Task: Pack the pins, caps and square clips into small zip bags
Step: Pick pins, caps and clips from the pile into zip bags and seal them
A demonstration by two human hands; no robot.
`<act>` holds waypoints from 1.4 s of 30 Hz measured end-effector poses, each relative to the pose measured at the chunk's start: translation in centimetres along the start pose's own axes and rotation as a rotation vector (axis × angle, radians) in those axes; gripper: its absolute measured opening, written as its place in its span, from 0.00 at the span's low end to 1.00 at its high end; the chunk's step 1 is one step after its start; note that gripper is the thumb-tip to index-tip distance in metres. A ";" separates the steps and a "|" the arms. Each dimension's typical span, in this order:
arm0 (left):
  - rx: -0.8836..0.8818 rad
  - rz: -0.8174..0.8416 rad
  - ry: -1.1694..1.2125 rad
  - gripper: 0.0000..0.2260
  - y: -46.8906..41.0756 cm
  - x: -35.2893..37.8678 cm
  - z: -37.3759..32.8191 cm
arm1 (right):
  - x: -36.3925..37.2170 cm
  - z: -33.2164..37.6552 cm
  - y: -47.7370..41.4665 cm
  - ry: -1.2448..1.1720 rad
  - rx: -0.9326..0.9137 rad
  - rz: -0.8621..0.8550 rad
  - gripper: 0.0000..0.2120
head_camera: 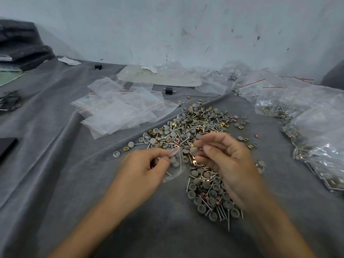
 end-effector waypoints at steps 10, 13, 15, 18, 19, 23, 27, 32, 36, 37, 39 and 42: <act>-0.033 -0.041 0.034 0.12 -0.2 -0.2 0.2 | 1.1 0.1 0.4 0.153 -0.001 0.180 0.12; -0.029 -0.036 0.032 0.12 -0.1 -0.4 0.1 | -1.8 1.0 -0.7 0.398 -0.107 0.008 0.12; -0.019 -0.033 0.021 0.12 -0.1 -0.5 0.1 | -4.3 1.3 -1.6 0.672 -0.133 -0.129 0.09; -0.028 -0.034 0.017 0.12 -0.1 -0.6 0.0 | -7.4 0.6 -2.6 1.074 0.015 -0.113 0.10; -0.029 -0.034 0.017 0.12 -0.1 -0.5 0.0 | -7.9 0.1 -2.8 1.142 0.088 -0.054 0.11; -0.022 -0.028 0.008 0.12 0.0 -0.5 -0.2 | -8.5 -0.6 -3.1 1.168 0.237 0.107 0.18; -0.019 -0.033 -0.018 0.11 -0.1 -0.5 -0.2 | -8.5 -0.7 -3.3 1.222 0.234 0.147 0.21; -0.018 -0.023 -0.032 0.10 0.0 -0.5 -0.2 | -8.6 -0.7 -3.3 1.200 0.216 0.138 0.13; -0.010 -0.032 -0.032 0.11 0.0 -0.4 0.0 | -8.4 -0.6 -3.2 1.197 0.165 0.164 0.09; -0.006 -0.031 -0.033 0.10 0.0 -0.4 0.0 | -8.3 -0.6 -3.2 1.190 0.156 0.175 0.08; -0.002 -0.025 -0.038 0.10 0.0 -0.4 0.0 | -8.1 -0.6 -3.1 1.186 0.146 0.192 0.07; -0.024 -0.026 -0.015 0.10 0.0 -0.4 -0.2 | -7.6 -0.6 -3.1 1.168 0.120 0.205 0.06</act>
Point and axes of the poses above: each hand's wrist, its own y-axis away from the middle knuckle, its own x-axis out of the palm, z = x × y, the point moved 1 cm from there along -y, towards the middle knuckle, and after that the axes turned 1 degree about -x, right-handed, at the moved point
